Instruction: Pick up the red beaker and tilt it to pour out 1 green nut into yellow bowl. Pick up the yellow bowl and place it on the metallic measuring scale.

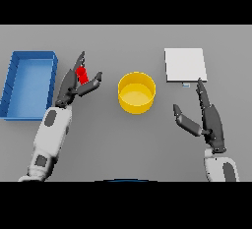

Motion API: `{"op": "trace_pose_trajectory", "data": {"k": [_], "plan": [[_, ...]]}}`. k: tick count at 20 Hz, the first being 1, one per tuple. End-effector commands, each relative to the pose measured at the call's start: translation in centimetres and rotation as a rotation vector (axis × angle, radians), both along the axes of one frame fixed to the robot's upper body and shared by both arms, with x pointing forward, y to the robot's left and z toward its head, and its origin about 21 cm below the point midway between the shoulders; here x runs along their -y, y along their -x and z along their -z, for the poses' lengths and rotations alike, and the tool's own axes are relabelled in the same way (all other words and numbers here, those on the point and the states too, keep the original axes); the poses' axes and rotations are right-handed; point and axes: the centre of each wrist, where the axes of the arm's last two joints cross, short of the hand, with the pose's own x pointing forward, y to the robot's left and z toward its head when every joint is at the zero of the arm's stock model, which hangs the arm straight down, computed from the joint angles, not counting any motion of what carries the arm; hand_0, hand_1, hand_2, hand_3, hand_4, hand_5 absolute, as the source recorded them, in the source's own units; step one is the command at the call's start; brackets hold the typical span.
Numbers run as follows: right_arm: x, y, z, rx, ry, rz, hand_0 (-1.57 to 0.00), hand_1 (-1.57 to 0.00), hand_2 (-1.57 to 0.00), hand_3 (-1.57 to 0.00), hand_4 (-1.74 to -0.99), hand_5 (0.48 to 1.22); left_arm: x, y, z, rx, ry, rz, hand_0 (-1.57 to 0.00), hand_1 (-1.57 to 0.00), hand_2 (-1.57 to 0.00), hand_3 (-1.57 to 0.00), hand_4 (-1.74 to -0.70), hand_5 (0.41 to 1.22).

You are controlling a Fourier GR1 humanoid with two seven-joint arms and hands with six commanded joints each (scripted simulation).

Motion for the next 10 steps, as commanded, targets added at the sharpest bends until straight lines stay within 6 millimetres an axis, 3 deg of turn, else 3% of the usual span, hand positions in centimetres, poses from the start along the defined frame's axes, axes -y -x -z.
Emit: {"op": "trace_pose_trajectory", "data": {"k": [1,3,5,8,10], "plan": [[0.0,0.1,0.0,0.006,0.003,-0.001,0.00,0.00,0.00,0.00,-1.259,0.642,-0.1,-0.2,0.1,0.005,0.020,-0.019,0.00,-0.03,-0.07,-0.03,-1.38,0.724],[0.0,0.1,-0.1,0.021,0.005,0.002,0.00,0.00,0.00,0.00,-1.258,0.644,0.0,-0.6,0.1,-0.001,0.053,-0.043,-0.29,-0.33,-0.36,-0.29,-1.45,0.783],[0.0,0.4,0.1,0.016,0.006,0.005,0.00,0.00,0.00,0.00,-1.255,0.644,0.5,-1.0,0.0,-0.010,0.030,-0.072,-0.66,-0.70,-0.73,-0.72,-1.50,0.941],[0.0,0.4,0.0,0.020,0.003,0.002,0.00,0.00,0.00,0.00,-1.252,0.644,0.7,-1.2,0.0,0.017,-0.007,-0.027,-1.11,-1.12,-1.14,-0.97,-1.60,1.078],[0.3,0.3,-0.1,0.004,-0.002,0.006,0.00,0.00,0.00,0.00,-1.254,0.644,0.8,-0.9,0.1,0.022,-0.024,-0.010,-1.27,-1.29,-1.30,-1.19,-1.54,1.129]]}}
